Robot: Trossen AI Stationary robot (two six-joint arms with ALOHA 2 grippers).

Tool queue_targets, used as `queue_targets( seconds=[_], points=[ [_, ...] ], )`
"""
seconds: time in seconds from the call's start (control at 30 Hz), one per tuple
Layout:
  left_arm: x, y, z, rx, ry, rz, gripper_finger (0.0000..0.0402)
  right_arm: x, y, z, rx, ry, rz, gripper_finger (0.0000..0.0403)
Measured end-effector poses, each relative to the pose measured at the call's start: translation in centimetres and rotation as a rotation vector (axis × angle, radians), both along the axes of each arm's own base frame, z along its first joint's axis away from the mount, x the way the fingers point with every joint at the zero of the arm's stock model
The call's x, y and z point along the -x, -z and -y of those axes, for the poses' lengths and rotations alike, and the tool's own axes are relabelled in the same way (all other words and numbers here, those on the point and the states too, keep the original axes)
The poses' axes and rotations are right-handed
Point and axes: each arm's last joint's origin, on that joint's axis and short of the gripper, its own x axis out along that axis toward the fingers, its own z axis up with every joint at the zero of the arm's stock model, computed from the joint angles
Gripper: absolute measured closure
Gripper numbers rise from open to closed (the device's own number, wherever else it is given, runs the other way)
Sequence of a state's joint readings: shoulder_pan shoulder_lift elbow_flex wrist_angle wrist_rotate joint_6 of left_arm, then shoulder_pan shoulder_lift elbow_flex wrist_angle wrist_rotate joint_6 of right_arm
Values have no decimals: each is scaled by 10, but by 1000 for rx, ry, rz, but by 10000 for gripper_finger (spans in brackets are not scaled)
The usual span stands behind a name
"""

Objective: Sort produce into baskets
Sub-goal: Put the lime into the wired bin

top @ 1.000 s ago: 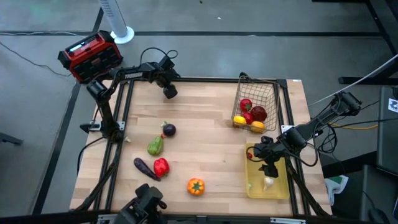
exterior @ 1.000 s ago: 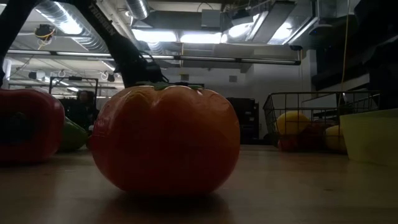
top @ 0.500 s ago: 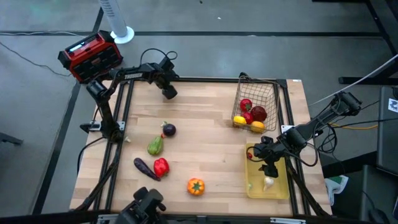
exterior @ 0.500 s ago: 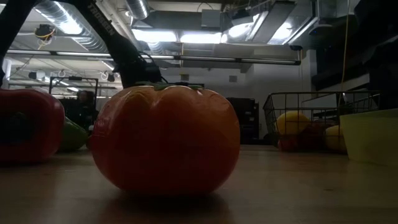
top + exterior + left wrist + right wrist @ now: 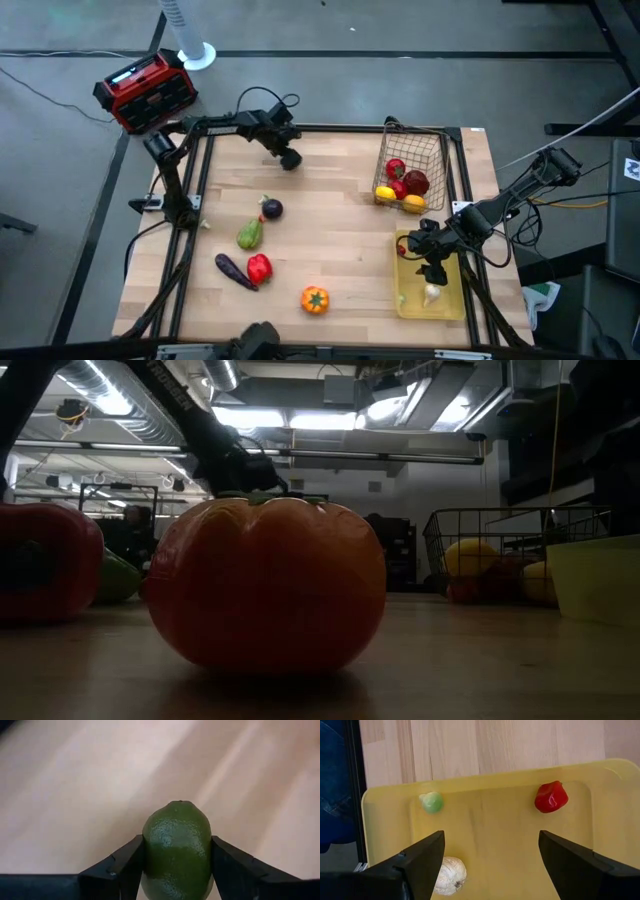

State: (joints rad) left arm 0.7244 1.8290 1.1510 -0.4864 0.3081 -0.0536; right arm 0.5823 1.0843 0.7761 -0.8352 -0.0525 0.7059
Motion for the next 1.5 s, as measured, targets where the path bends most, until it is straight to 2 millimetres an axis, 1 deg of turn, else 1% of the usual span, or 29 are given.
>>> queue_targets(
  seconds=[0.17,0.27,0.43,0.57,0.73,0.93,1.07,1.13,1.2,1.37,1.5],
  points=[
    [-30,-7,21,40,40,157,199,0,0,0,0,0,0,81],
    [-51,-14,36,29,60,269,199,0,0,0,0,0,0,81],
    [-86,-32,66,-21,113,493,198,0,0,0,0,0,0,81],
    [-109,-50,91,-132,130,674,198,0,0,0,0,0,0,81],
    [-125,-71,118,-320,102,857,198,0,0,0,0,0,0,81],
    [-134,-84,145,-471,57,957,198,0,0,0,6,0,5,81],
    [-138,-89,155,-541,43,968,197,-1,0,1,32,14,23,81],
    [-145,-92,158,-552,37,1009,197,-1,0,1,37,17,29,81],
    [-157,-93,160,-554,43,1029,197,-1,0,1,38,18,30,81],
    [-190,-77,160,-564,68,1006,197,-1,0,1,37,18,31,81],
    [-207,-61,159,-556,72,993,197,-1,0,1,35,18,33,81]
  ],
)
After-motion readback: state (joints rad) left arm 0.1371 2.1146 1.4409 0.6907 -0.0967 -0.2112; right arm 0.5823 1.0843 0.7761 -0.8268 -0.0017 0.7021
